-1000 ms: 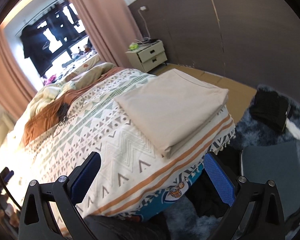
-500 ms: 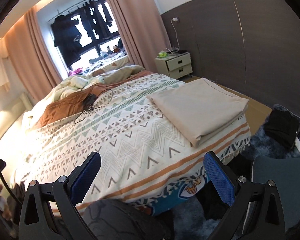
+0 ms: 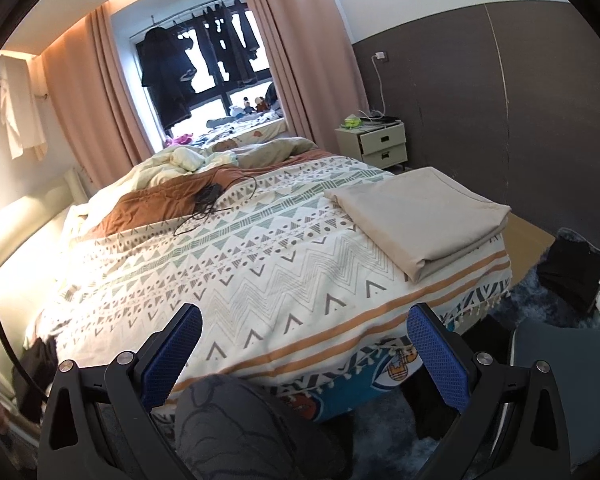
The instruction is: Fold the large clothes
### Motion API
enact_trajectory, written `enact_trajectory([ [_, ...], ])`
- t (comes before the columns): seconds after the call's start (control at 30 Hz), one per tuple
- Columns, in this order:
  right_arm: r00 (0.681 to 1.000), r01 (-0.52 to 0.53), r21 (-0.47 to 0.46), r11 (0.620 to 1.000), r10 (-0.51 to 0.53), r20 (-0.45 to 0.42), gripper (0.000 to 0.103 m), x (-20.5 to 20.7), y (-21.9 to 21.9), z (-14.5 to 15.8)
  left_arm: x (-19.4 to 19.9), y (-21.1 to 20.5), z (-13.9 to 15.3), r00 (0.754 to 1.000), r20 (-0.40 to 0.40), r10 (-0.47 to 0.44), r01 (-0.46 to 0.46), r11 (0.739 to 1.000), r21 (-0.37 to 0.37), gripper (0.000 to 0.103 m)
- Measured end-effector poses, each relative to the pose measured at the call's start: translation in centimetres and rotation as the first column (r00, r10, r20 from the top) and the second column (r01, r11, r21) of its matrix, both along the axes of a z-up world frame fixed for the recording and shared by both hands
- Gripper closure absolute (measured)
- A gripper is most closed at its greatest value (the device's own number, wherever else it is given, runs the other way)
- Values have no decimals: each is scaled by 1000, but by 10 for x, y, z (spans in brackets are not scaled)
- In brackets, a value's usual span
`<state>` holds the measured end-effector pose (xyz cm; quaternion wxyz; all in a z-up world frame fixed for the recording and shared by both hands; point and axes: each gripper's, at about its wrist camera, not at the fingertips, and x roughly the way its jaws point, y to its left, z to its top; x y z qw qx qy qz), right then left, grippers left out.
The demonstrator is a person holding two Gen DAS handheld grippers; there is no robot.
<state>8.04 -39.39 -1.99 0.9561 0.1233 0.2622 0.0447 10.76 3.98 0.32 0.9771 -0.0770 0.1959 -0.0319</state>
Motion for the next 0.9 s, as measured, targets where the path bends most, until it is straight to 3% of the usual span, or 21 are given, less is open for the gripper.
enact_trajectory([
  [0.27,998,-59,7,998,59,8,0,-21,32,-15,-42,-7,-13,999,17,32,-33,998,62,0],
  [0.5,996,-83,-43,996,83,10,0,-29,52,-31,-67,-5,-35,998,43,45,-48,995,83,0],
  [0.77,995,-103,-62,993,102,-13,0,-26,70,-42,-74,11,-47,996,22,82,-82,996,25,0],
  [0.9,994,-106,-50,993,105,-23,0,-25,70,-43,-75,11,-49,996,18,87,-88,996,33,0],
])
